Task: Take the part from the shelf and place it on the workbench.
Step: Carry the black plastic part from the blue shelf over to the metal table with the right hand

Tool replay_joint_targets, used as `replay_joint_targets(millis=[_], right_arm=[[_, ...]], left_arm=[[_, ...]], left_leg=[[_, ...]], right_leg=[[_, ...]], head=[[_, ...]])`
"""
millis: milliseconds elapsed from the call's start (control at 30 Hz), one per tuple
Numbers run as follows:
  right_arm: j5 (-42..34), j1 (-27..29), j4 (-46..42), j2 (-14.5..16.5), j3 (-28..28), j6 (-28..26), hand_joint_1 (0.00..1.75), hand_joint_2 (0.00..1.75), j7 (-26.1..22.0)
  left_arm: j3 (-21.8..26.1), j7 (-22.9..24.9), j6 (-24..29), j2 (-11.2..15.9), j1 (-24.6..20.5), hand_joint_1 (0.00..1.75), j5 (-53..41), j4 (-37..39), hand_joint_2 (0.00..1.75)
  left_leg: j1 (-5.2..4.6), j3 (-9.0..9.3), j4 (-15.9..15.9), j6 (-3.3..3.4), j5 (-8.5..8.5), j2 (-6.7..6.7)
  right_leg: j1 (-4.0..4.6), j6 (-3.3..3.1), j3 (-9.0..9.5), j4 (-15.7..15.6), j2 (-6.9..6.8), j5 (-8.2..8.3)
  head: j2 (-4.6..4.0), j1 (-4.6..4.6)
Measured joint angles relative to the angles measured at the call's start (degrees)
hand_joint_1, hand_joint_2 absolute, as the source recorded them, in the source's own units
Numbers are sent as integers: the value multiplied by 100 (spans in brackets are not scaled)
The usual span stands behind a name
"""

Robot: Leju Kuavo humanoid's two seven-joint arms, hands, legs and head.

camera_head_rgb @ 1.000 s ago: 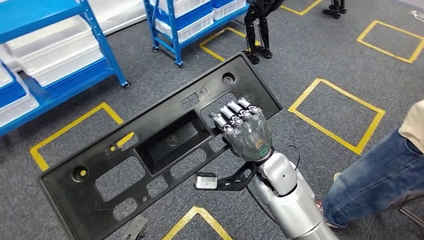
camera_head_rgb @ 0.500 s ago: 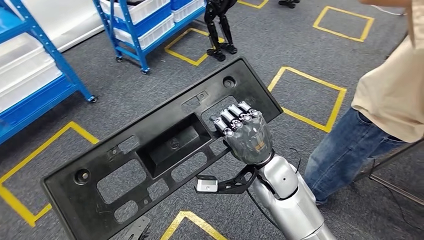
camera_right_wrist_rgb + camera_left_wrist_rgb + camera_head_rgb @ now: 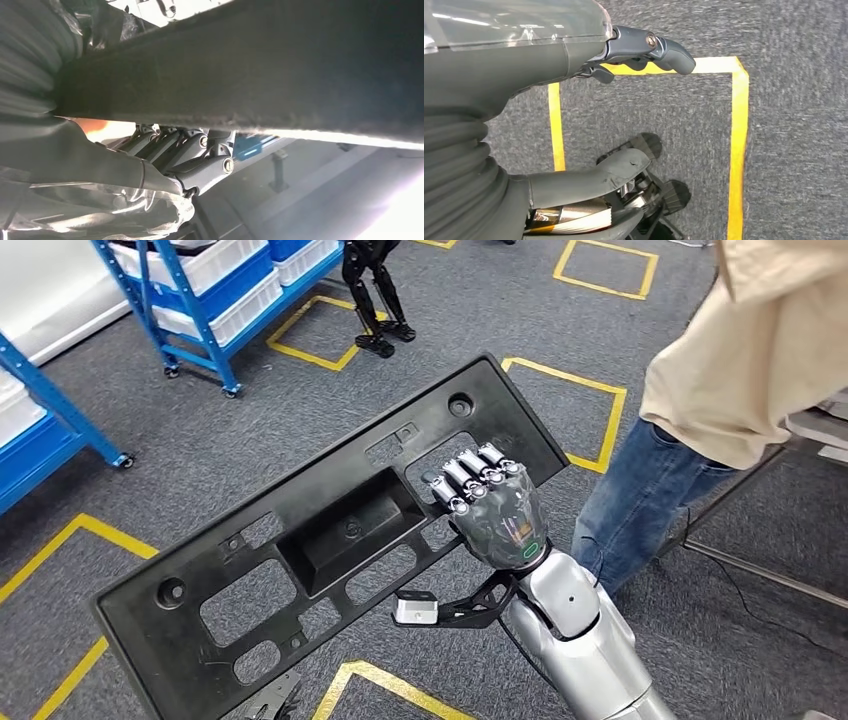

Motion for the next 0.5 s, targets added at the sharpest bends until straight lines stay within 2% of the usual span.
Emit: replay_joint_targets(millis=[33, 67, 133, 167, 200, 267, 300, 333, 367, 400, 433, 467, 500], right_arm=[[3, -9, -2, -1, 0, 0, 175, 175, 5], [6, -14, -2, -4, 0, 0, 175, 175, 10], [10, -13, -3, -9, 0, 0, 175, 175, 16], [12, -17, -2, -11, 0, 0, 175, 175, 19], [13, -23, -2, -10, 0, 1, 175, 175, 24], [14, -34, 0, -7, 0, 2, 175, 175, 37], [14, -33, 3, -6, 0, 2, 175, 175, 44], [14, -30, 7, -6, 0, 2, 175, 175, 48], [15, -28, 11, -7, 0, 2, 175, 175, 51], [16, -28, 14, -7, 0, 2, 175, 175, 55], [17, -30, 15, -7, 0, 2, 175, 175, 57], [17, -35, 15, -7, 0, 2, 175, 175, 59], [17, -42, 15, -6, 0, 2, 175, 175, 61]], left_arm=[[0, -1, 0, -1, -1, 0, -8, 0, 175], [0, -1, 0, -1, -3, 0, -15, 0, 175], [0, -1, 0, -2, -13, 0, -23, 0, 175], [0, -1, 0, -2, -20, 0, -27, 0, 175], [0, 1, 0, -2, -23, 0, -30, 0, 175], [1, 11, -1, -1, -8, 0, -37, 0, 175], [1, 17, -1, -1, 5, 0, -41, 0, 175], [1, 21, -1, -1, 15, 0, -47, 0, 175], [0, 24, 1, 0, 19, 0, -54, 0, 175], [0, 24, 2, 0, 17, 0, -59, 0, 175], [0, 24, 3, 2, 9, 0, -61, 0, 175], [0, 24, 4, 7, 0, 0, -61, 0, 175], [0, 23, 3, 12, -6, 0, -60, 0, 175]], left_leg=[[-16, -1, 15, -27, -14, 48], [-30, 1, 21, -53, -22, 103], [-20, 14, 37, -104, -57, 173], [-7, -6, 109, -135, -127, 98], [9, -77, 290, -163, -256, -34], [32, -370, 952, -207, -609, -323], [35, -541, 1314, -217, -748, -383], [36, -656, 1548, -222, -794, -404], [36, -686, 1587, -219, -731, -414], [37, -610, 1400, -208, -562, -433], [41, -458, 1053, -192, -337, -498], [48, -295, 685, -169, -168, -636], [58, -159, 371, -148, -57, -765]], right_leg=[[25, -24, 62, -143, -65, 14], [45, -45, 57, -169, -45, 3], [27, -102, 45, -190, 90, 32], [11, -135, 50, -208, 153, 50], [-7, -167, 55, -227, 212, 69], [-25, -201, 53, -234, 339, 88], [-24, -208, 46, -227, 410, 91], [-22, -209, 43, -219, 487, 91], [-21, -209, 40, -207, 566, 91], [-22, -208, 40, -195, 646, 91], [-24, -204, 39, -181, 721, 89], [-22, -192, 31, -167, 792, 88], [-23, -172, 11, -147, 862, 90]], head=[[0, 0], [0, -2], [0, -1], [0, -2], [0, -2], [0, -3], [0, -4], [0, -3], [0, -3], [0, -4], [0, -3], [0, -3], [0, -3]])
